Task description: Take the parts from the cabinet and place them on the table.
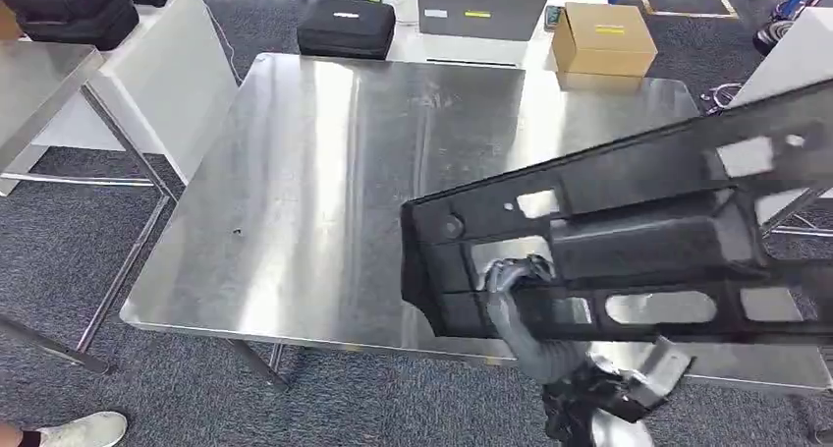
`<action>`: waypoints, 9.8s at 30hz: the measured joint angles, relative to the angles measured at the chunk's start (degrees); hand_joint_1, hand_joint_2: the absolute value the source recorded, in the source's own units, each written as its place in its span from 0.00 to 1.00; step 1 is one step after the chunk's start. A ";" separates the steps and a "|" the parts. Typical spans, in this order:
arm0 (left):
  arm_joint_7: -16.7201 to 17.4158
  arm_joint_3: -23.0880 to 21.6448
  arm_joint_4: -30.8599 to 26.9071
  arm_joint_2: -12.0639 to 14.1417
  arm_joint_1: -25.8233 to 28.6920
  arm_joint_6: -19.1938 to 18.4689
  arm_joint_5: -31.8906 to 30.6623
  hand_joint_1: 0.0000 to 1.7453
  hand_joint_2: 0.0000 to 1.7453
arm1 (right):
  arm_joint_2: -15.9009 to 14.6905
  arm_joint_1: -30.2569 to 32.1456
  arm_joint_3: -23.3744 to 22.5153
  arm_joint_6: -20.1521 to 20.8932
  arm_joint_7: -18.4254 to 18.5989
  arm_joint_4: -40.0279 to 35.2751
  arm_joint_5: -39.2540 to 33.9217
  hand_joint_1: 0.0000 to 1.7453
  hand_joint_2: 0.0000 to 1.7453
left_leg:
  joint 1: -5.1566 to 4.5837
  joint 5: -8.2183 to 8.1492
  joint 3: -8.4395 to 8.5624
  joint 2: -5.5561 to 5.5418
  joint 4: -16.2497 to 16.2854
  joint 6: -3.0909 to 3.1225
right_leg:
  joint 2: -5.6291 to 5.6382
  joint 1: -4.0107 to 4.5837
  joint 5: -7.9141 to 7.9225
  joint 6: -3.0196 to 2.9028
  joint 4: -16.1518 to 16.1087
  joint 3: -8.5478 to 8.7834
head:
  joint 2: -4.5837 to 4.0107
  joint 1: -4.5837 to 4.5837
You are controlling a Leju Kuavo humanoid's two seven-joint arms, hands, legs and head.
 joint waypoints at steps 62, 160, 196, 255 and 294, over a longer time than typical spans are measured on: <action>3.19 -4.59 -0.02 -0.52 -2.31 -0.37 2.54 0.00 1.00 | 17.53 -54.98 23.00 -27.26 32.31 79.63 60.60 1.00 1.00 | 0.27 0.28 -0.08 -0.04 0.03 -0.04 | -0.06 0.22 0.08 0.06 0.10 -0.08 | 0.00 0.02; 1.84 -6.51 0.02 0.72 -0.96 -3.10 5.42 0.00 0.00 | 12.67 -36.38 -4.80 25.04 11.65 45.96 -29.08 0.00 0.00 | 0.32 0.28 -0.01 -0.33 0.04 -0.03 | -0.26 0.24 0.05 0.04 0.08 0.00 | 0.00 0.02; -1.07 -6.45 0.09 0.92 0.94 -1.70 6.99 0.00 0.00 | -6.51 -0.30 9.69 22.16 -2.36 1.45 -26.13 0.00 0.00 | 0.28 0.15 -0.10 -0.24 0.02 -0.10 | -0.16 0.23 0.02 0.05 0.03 -0.09 | 0.00 0.00; -0.68 -6.08 0.63 1.03 0.63 -1.97 7.06 0.00 0.00 | -7.78 1.73 9.03 22.64 -1.53 -0.01 -23.88 0.00 0.00 | 2.13 -1.05 2.77 0.17 4.72 -3.29 | -0.85 -0.52 3.67 -1.01 -0.31 -2.88 | 0.00 -0.11; -0.68 -6.08 0.66 0.96 0.56 -2.27 7.02 0.00 0.00 | -8.00 2.19 9.56 17.67 0.77 0.36 -14.33 0.00 0.00 | 1.25 0.11 1.19 0.18 -0.82 0.49 | -0.87 0.04 -3.69 0.25 8.93 -6.91 | 0.00 0.72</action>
